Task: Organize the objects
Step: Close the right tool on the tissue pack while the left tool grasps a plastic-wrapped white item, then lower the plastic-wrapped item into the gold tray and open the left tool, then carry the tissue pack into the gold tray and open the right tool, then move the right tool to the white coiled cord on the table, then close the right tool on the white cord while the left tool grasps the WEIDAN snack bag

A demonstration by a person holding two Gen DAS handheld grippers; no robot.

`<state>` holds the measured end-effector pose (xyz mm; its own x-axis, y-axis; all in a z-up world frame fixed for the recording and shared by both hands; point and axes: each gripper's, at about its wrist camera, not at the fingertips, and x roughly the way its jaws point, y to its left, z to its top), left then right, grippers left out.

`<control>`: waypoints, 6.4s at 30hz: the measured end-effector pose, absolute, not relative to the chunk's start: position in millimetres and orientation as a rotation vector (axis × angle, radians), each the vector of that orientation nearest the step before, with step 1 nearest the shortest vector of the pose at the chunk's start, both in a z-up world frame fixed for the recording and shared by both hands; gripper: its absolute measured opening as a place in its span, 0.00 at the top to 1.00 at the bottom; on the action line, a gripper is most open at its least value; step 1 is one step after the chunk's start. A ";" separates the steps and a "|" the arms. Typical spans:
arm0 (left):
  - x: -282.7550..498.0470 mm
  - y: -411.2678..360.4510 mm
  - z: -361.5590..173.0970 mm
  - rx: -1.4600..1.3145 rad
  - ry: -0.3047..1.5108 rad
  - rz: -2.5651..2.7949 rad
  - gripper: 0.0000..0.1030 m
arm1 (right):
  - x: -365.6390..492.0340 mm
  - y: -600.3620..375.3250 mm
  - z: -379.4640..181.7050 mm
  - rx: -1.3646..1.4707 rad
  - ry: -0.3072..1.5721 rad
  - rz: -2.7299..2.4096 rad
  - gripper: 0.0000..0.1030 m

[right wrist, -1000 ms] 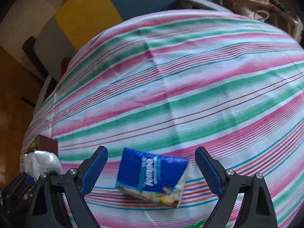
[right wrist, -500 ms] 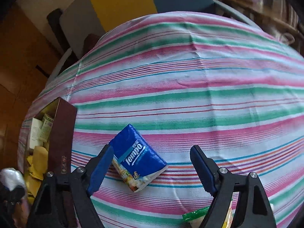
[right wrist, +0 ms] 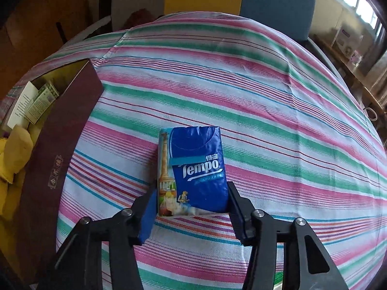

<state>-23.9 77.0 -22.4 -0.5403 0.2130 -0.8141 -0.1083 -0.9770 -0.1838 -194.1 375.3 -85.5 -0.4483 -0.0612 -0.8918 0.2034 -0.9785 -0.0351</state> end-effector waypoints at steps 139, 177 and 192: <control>-14.0 42.8 -27.7 -1.278 -0.078 2.849 0.48 | -78.9 291.3 -20.6 1.459 -0.131 -2.590 0.26; -31.0 58.2 -28.2 -1.277 -0.060 2.792 0.48 | -116.8 470.8 -33.7 1.810 -0.615 -2.844 0.26; -42.1 113.6 -13.1 -1.203 0.031 2.685 0.48 | -124.3 514.4 -91.1 2.121 -0.526 -2.806 0.69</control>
<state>-42.1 113.6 -13.1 -0.6492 0.1719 -0.7410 -0.1891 -0.9800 -0.0616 -124.3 514.4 -91.1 -0.2339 0.1495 -0.9607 -0.4872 -0.8731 -0.0173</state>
